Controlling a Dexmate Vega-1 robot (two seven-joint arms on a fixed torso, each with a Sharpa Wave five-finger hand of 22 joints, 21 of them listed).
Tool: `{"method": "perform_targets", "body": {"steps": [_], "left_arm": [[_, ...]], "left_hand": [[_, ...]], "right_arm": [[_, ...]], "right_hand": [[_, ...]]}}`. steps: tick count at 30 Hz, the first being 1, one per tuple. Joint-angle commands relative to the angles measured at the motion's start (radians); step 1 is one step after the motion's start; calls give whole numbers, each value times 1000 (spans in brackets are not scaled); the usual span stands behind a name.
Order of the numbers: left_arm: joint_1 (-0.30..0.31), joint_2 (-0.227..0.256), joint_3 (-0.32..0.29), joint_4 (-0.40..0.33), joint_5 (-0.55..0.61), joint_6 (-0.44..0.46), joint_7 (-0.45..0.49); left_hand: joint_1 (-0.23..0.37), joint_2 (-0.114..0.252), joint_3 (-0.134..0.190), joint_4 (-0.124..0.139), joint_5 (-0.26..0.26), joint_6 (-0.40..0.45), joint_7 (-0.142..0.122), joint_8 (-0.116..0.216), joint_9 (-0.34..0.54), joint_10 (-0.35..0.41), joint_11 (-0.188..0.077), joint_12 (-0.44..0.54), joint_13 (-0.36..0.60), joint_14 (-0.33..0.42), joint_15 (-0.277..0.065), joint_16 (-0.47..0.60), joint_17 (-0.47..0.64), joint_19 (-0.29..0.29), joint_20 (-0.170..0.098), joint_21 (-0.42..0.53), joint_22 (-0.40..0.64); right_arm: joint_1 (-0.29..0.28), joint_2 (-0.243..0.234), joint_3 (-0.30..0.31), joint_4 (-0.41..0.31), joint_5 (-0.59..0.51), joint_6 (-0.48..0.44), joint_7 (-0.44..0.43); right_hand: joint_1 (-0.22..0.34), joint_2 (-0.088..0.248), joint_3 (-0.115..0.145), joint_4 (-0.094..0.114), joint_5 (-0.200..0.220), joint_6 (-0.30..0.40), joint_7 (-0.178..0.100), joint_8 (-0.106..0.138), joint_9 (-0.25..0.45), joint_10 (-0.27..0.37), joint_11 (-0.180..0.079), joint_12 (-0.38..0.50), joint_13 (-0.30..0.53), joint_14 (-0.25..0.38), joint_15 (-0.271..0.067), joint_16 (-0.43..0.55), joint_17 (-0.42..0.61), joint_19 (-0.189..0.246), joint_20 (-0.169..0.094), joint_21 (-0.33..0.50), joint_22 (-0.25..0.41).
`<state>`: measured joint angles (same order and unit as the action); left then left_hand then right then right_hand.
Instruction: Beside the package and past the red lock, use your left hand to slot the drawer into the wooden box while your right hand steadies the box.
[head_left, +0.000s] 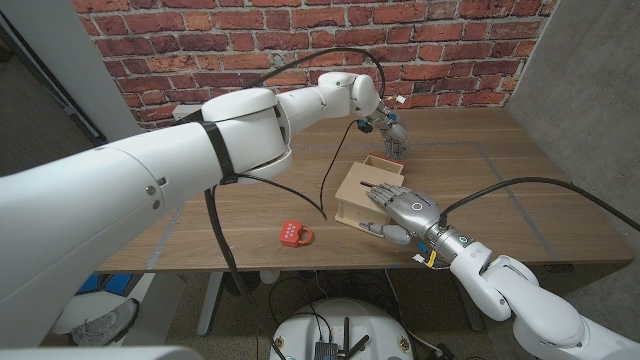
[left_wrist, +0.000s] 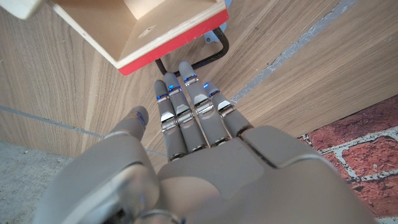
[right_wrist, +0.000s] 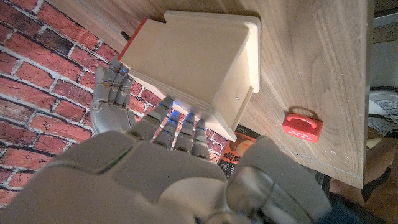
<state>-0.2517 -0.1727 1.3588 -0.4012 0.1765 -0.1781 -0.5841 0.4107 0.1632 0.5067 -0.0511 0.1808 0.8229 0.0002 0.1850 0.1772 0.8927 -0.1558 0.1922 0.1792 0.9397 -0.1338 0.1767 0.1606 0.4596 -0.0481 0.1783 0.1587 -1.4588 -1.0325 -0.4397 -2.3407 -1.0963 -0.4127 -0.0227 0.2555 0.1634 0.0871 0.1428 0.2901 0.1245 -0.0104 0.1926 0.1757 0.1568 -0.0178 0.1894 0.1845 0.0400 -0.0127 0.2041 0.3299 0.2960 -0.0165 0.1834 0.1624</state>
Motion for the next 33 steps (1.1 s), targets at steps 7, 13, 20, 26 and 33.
{"method": "perform_targets", "body": {"steps": [7, 13, 20, 26, 33], "left_arm": [[1, 0, 1, -7, 0, 3, -1], [0, -2, 0, -5, -1, 4, -4], [-2, -9, -2, 13, -2, -4, -4], [-5, -16, -4, 29, -4, -15, -10], [-6, -15, -8, 36, -7, -28, -32]], "left_hand": [[-15, -1, 17, -3, -5, 1, 2, 0, 3, -3, -2, -2, 2, 11, -77, -1, 3, 3, -113, 2, 3], [-22, 1, 27, -4, -5, 12, 8, 4, 3, 9, 4, 3, 2, 16, -77, 1, 3, 4, -114, 2, 3], [-29, 5, 37, -4, -5, 23, 11, 8, 3, 19, -2, 5, 2, 25, -78, 4, 4, 5, -116, 3, 3], [-40, 9, 53, -2, -5, 40, 12, 11, 3, 50, -1, 15, 2, 44, -79, 8, 6, 10, -120, 4, 3], [-52, 11, 69, 1, -5, 62, 13, 15, 3, 75, -7, 20, 2, 66, -81, 12, 7, 16, -124, 6, 3]], "right_arm": [[-10, -1, 18, -7, -1, -14, -34], [-11, -13, 13, -8, -16, -5, -27], [-14, -15, 8, -11, -30, -4, -17], [-12, -12, 6, -11, -29, -2, -4], [-6, -7, 2, -9, -25, 3, 9]], "right_hand": [[-10, 4, 7, 1, -1, 12, -1, 6, 5, 8, 1, 8, 5, 8, -3, 4, 0, 9, 0, 4, 4], [-10, 4, 7, 1, -1, 12, -1, 6, 5, 8, 1, 8, 5, 8, -3, 4, 0, 9, 0, 4, 4], [-10, 4, 7, 1, -1, 12, -1, 6, 5, 8, 1, 8, 5, 8, -3, 4, 0, 9, 0, 4, 4], [-10, 4, 7, 1, -1, 12, -1, 6, 5, 8, 1, 8, 5, 8, -3, 4, 0, 9, 0, 4, 4], [-10, 4, 7, 1, -1, 12, -1, 6, 5, 8, 1, 8, 5, 8, -3, 4, 0, 9, 0, 4, 4]]}}
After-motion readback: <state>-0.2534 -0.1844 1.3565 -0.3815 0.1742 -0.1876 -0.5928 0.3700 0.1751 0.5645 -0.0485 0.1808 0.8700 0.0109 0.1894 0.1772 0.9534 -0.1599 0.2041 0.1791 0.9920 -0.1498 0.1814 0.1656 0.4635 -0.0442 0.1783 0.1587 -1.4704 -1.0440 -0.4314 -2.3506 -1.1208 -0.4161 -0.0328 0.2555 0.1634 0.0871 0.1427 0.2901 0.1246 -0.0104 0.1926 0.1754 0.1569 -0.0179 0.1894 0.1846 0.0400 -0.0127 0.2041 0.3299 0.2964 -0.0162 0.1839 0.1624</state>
